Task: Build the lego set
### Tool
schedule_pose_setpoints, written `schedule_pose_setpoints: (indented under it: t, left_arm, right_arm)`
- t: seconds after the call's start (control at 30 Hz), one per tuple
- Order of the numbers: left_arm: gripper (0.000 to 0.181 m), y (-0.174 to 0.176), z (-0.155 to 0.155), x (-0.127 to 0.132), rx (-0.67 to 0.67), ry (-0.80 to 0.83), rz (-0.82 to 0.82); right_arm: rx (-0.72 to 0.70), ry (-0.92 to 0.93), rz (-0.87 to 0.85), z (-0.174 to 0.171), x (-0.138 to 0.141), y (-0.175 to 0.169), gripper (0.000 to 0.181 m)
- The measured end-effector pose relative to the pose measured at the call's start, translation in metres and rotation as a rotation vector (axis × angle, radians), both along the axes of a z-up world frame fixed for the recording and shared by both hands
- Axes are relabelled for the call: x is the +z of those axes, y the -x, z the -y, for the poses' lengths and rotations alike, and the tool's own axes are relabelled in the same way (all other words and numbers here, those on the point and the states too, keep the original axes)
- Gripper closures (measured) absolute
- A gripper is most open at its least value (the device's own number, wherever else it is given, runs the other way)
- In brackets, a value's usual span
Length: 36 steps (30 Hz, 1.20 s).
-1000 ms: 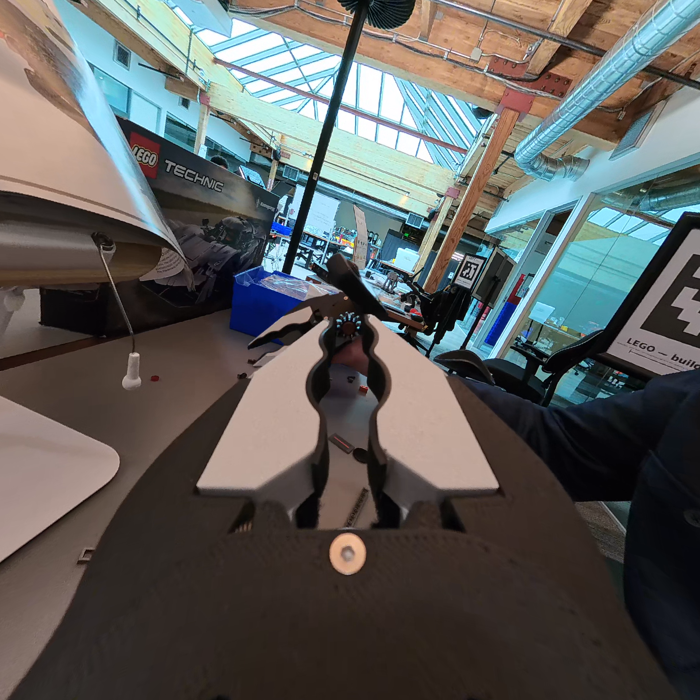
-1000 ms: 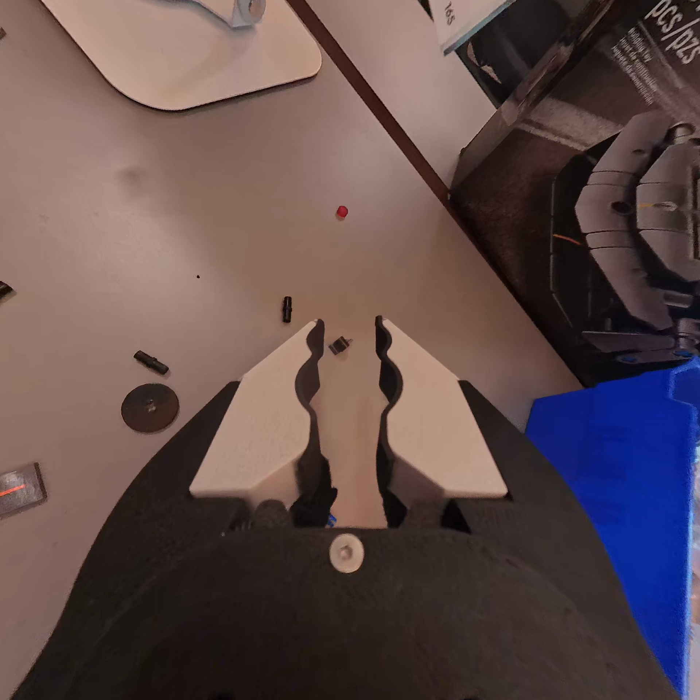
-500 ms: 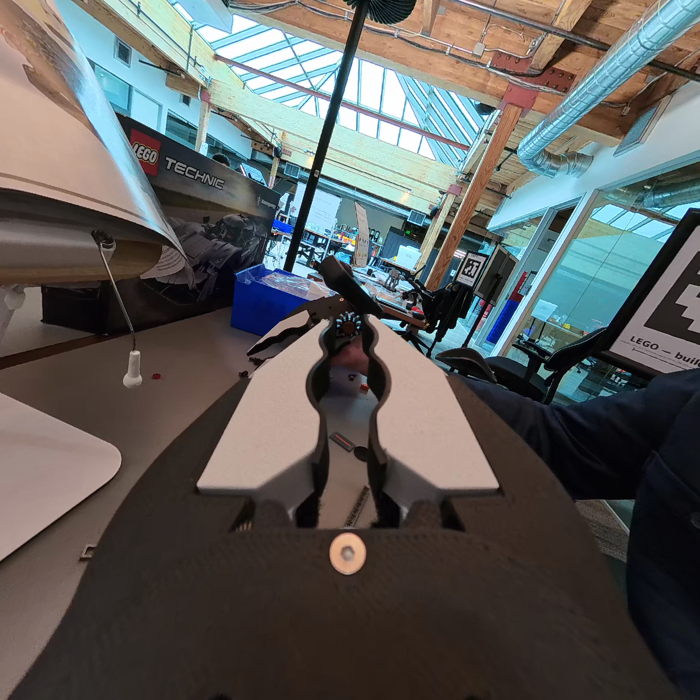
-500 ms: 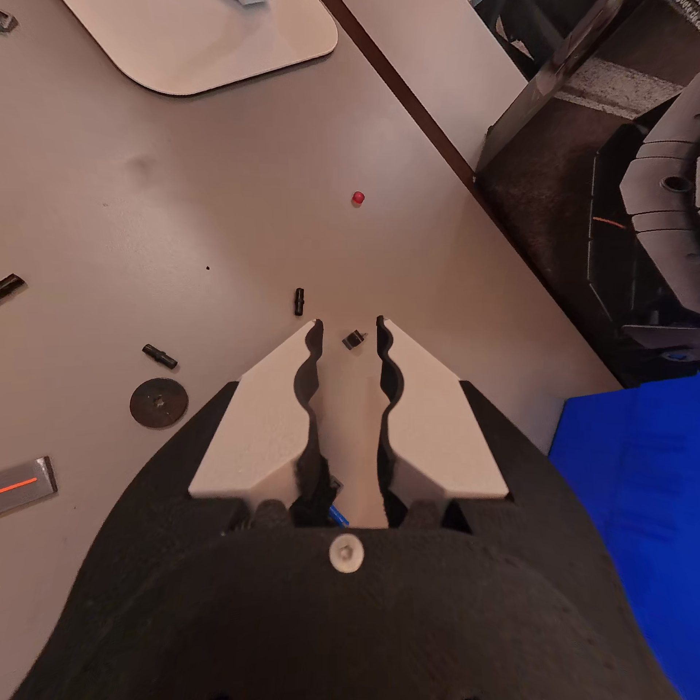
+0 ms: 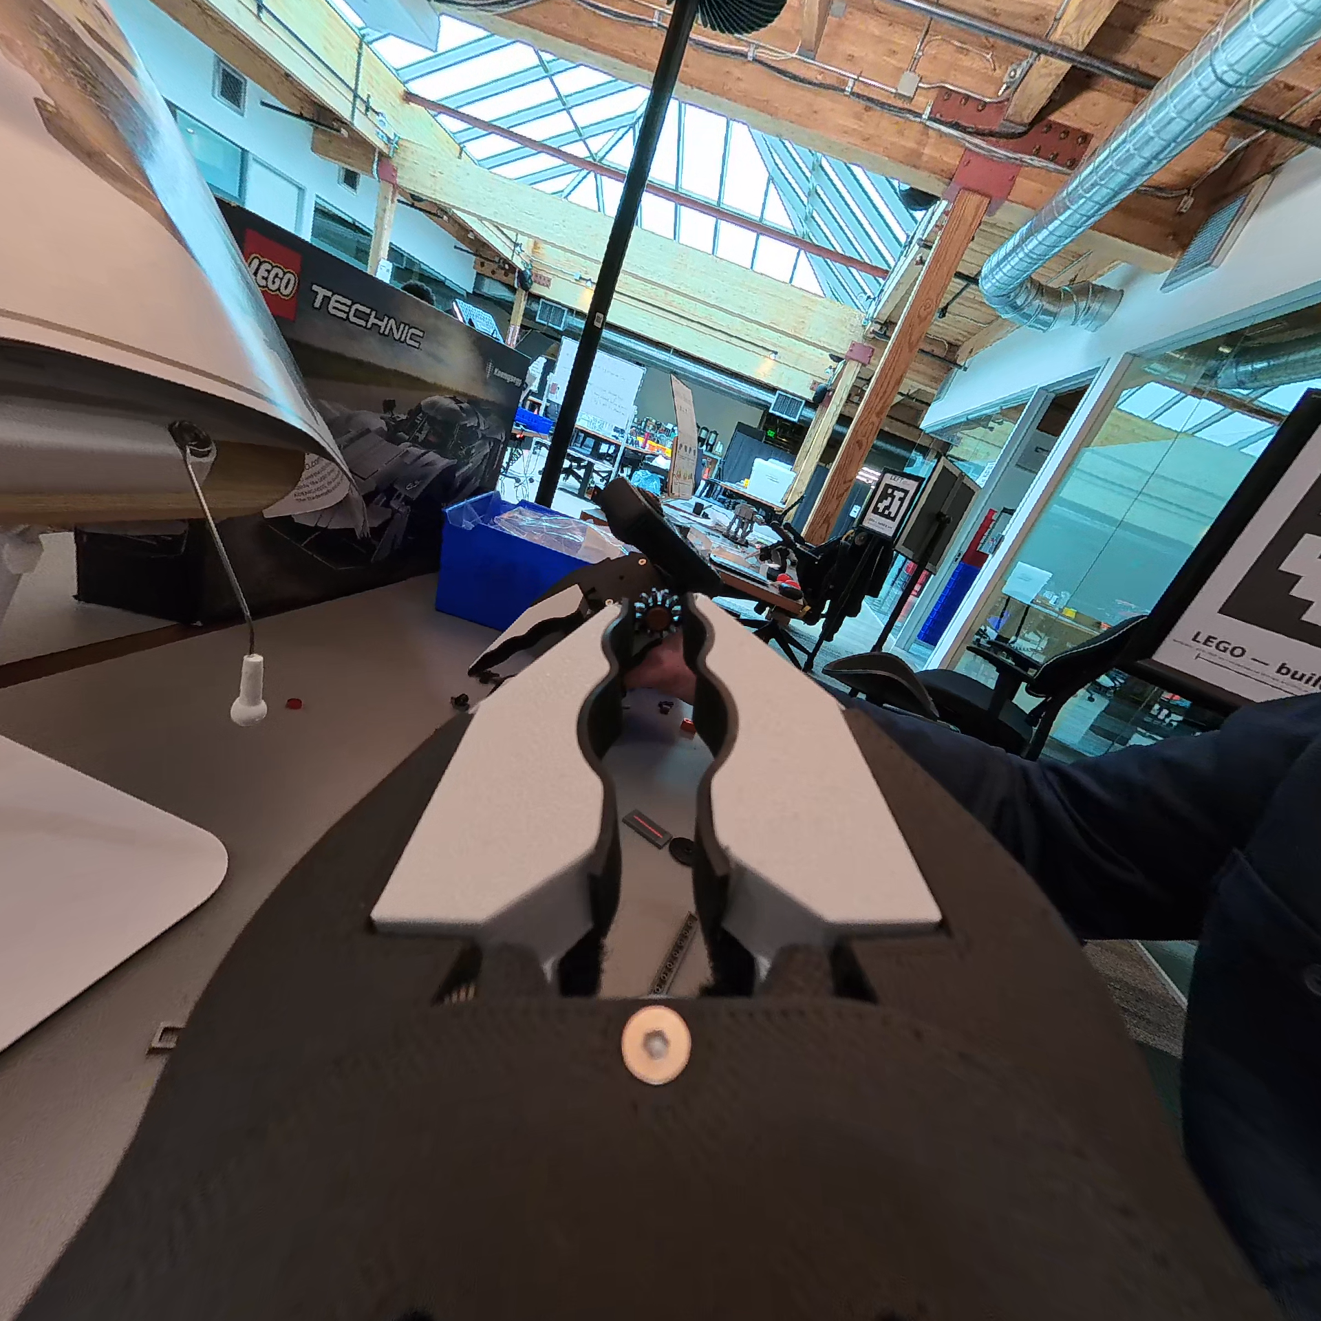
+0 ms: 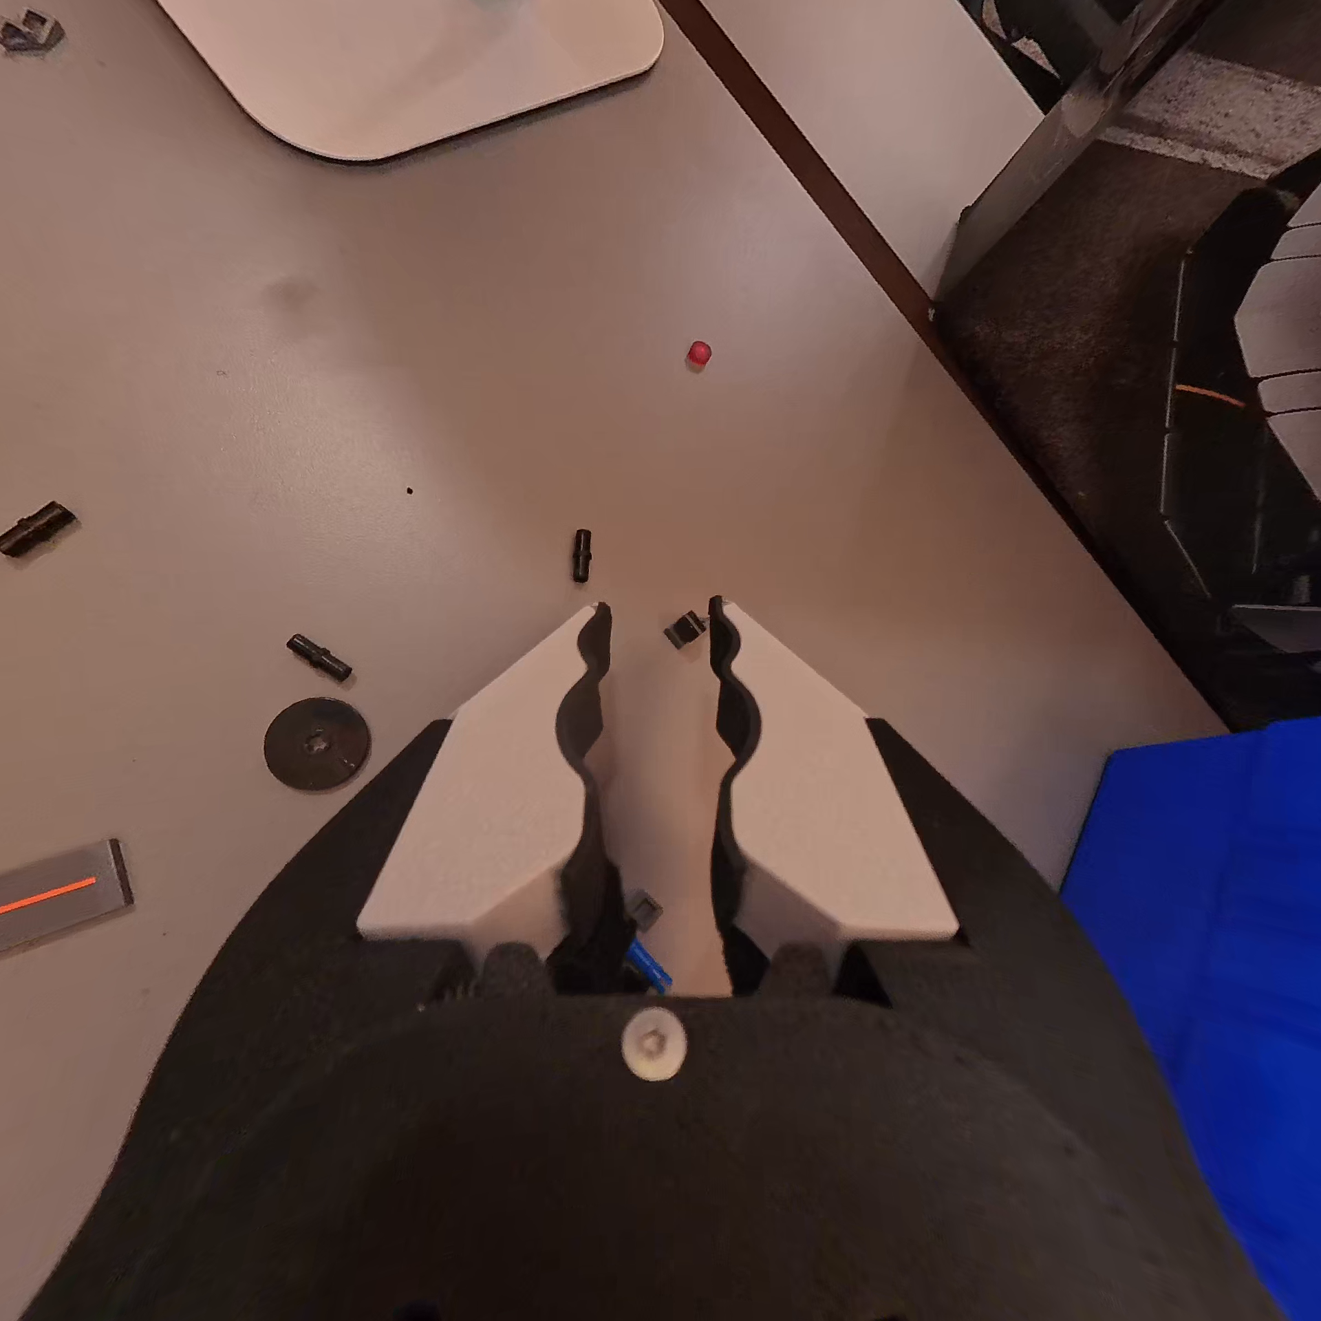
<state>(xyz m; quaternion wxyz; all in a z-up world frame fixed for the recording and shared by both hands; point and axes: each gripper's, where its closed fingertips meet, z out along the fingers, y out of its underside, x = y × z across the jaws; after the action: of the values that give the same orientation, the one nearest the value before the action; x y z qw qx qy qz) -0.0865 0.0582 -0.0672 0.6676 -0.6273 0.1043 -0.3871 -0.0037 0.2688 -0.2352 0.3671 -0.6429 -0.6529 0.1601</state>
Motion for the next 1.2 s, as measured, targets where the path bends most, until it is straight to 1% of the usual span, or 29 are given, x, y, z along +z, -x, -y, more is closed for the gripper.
schedule_pose_setpoints:
  t: [0.17, 0.27, 0.33, 0.43, 0.53, 0.6, 0.67, 0.77, 0.83, 0.97, 1.13, 1.2]
  left_arm:
    - [0.170, 0.000, 0.000, -0.001, -0.001, 0.003, 0.000]
    - [0.170, 0.001, 0.000, -0.001, 0.001, 0.002, 0.000]
    - [0.170, 0.002, 0.000, 0.000, 0.006, 0.000, 0.001]
    - [0.170, 0.004, 0.000, 0.001, 0.011, -0.003, 0.005]
    - [0.170, 0.005, 0.000, 0.001, 0.012, -0.002, 0.006]
    - [0.170, 0.004, -0.001, 0.000, 0.011, 0.000, 0.004]
    - [0.170, 0.003, -0.002, -0.001, 0.010, 0.003, 0.002]
    - [0.170, 0.002, -0.002, -0.002, 0.011, 0.007, -0.002]
    - [0.170, 0.003, -0.003, -0.003, 0.014, 0.008, -0.005]
    - [0.170, 0.004, -0.004, -0.004, 0.019, 0.013, -0.006]
    - [0.170, 0.003, -0.005, -0.006, 0.018, 0.017, -0.009]
    - [0.170, 0.003, -0.006, -0.006, 0.016, 0.019, -0.010]
  right_arm:
    - [0.003, 0.005, -0.003, 0.001, 0.001, 0.000, 0.155]
    - [-0.003, -0.017, -0.032, 0.000, 0.011, 0.000, 0.157]
    - [-0.020, -0.048, -0.099, -0.002, 0.031, -0.001, 0.159]
    - [-0.056, -0.095, -0.248, -0.003, 0.076, -0.006, 0.160]
    - [-0.095, -0.146, -0.367, -0.004, 0.119, -0.024, 0.162]
    - [-0.119, -0.160, -0.424, -0.004, 0.141, -0.038, 0.162]
    - [-0.129, -0.147, -0.466, -0.003, 0.155, -0.050, 0.165]
    - [-0.134, -0.112, -0.459, -0.003, 0.157, -0.062, 0.163]
    - [-0.123, -0.071, -0.400, -0.002, 0.146, -0.065, 0.162]
    - [-0.119, -0.051, -0.299, -0.002, 0.126, -0.066, 0.158]
    - [-0.119, -0.066, -0.304, -0.001, 0.130, -0.066, 0.158]
    - [-0.108, -0.053, -0.281, 0.001, 0.126, -0.067, 0.159]
